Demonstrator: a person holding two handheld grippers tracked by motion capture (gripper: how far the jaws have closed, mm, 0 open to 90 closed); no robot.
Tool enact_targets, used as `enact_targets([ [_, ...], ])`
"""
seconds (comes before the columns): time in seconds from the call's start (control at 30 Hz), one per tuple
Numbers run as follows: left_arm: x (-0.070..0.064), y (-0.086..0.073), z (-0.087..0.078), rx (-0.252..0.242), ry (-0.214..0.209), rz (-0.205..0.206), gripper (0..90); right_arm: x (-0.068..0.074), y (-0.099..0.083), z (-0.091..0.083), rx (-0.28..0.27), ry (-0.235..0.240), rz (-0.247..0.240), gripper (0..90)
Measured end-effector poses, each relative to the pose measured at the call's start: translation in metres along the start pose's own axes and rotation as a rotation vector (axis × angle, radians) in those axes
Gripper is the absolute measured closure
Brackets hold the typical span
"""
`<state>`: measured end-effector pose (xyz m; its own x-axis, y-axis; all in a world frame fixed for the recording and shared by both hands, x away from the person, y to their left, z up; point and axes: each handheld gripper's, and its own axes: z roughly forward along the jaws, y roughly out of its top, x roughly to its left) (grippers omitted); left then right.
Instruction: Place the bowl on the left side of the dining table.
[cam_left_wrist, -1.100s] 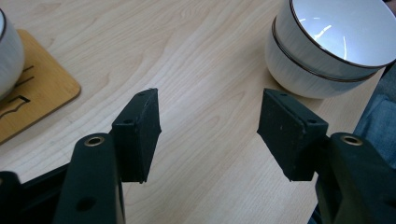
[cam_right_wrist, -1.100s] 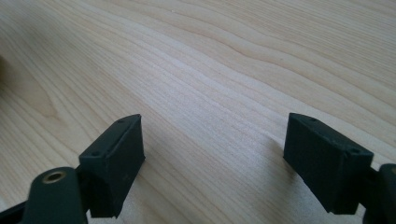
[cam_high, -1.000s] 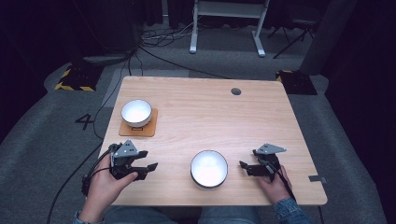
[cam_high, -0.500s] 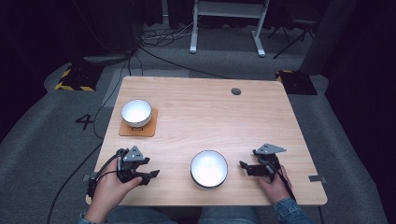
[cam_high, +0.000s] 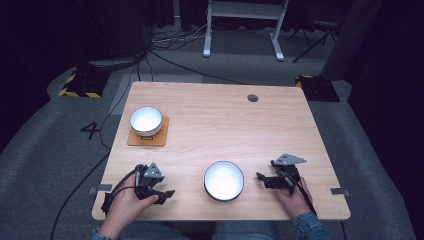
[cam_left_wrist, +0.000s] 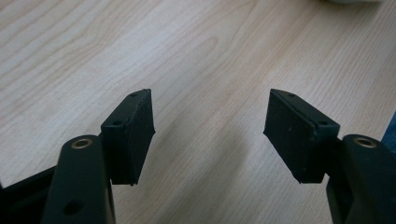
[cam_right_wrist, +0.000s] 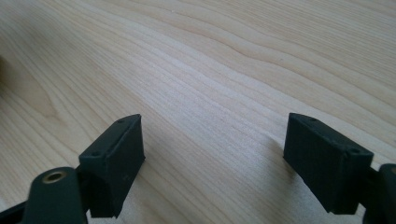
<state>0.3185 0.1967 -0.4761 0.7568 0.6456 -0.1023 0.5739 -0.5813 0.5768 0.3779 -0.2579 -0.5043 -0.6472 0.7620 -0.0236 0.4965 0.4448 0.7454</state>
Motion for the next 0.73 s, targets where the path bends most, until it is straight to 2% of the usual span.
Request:
enact_targets([
  [0.03,-0.001,0.0,0.003,0.004,-0.016,-0.008,32.4,0.0,0.0,0.0,0.001,0.001,0.003,20.5],
  [0.07,-0.001,0.0,0.003,0.004,-0.006,0.001,32.1,0.0,0.0,0.0,0.0,-0.001,0.0,20.5],
  [0.23,-0.004,-0.001,0.008,0.012,-0.005,0.002,29.3,0.0,0.0,0.0,0.001,0.0,0.001,20.5],
  [0.27,-0.005,-0.003,0.013,-0.004,0.01,0.021,27.8,0.0,0.0,0.0,0.0,0.0,0.001,20.5],
  [0.3,-0.006,-0.003,0.014,0.002,-0.014,0.018,25.8,0.0,0.0,0.0,0.0,0.0,0.0,20.5],
  [0.33,-0.006,-0.003,0.014,-0.005,0.01,0.031,24.3,0.0,0.0,0.0,0.0,0.0,0.0,20.5],
  [0.37,-0.007,-0.004,0.015,-0.006,-0.003,0.037,23.4,0.0,0.0,0.0,0.0,0.0,0.0,20.6],
  [0.4,-0.007,-0.004,0.015,-0.012,0.013,0.05,22.6,0.0,0.0,0.0,0.0,0.0,0.0,20.5],
  [0.43,-0.007,-0.004,0.015,-0.012,0.013,0.05,20.7,0.0,0.0,0.0,0.0,0.0,0.0,20.5],
  [0.5,-0.011,-0.006,0.021,-0.031,0.027,0.091,14.8,0.0,0.0,0.0,0.0,0.001,0.0,20.5],
  [0.57,-0.013,-0.007,0.025,-0.052,0.021,0.085,8.9,0.0,0.0,0.0,0.0,0.002,0.0,20.5],
  [0.63,-0.014,-0.008,0.031,-0.085,0.032,0.099,0.0,0.0,0.0,0.0,0.0,0.002,0.0,20.5],
  [0.67,-0.016,-0.008,0.032,-0.085,0.029,0.076,0.0,0.0,0.0,0.0,0.0,0.002,-0.001,20.5],
  [0.7,-0.016,-0.008,0.032,-0.085,0.029,0.076,0.0,0.0,0.0,0.0,0.0,0.002,-0.001,20.5],
  [0.73,-0.015,-0.007,0.031,-0.085,0.046,0.088,0.0,0.0,0.0,0.0,0.0,0.002,-0.001,20.5],
])
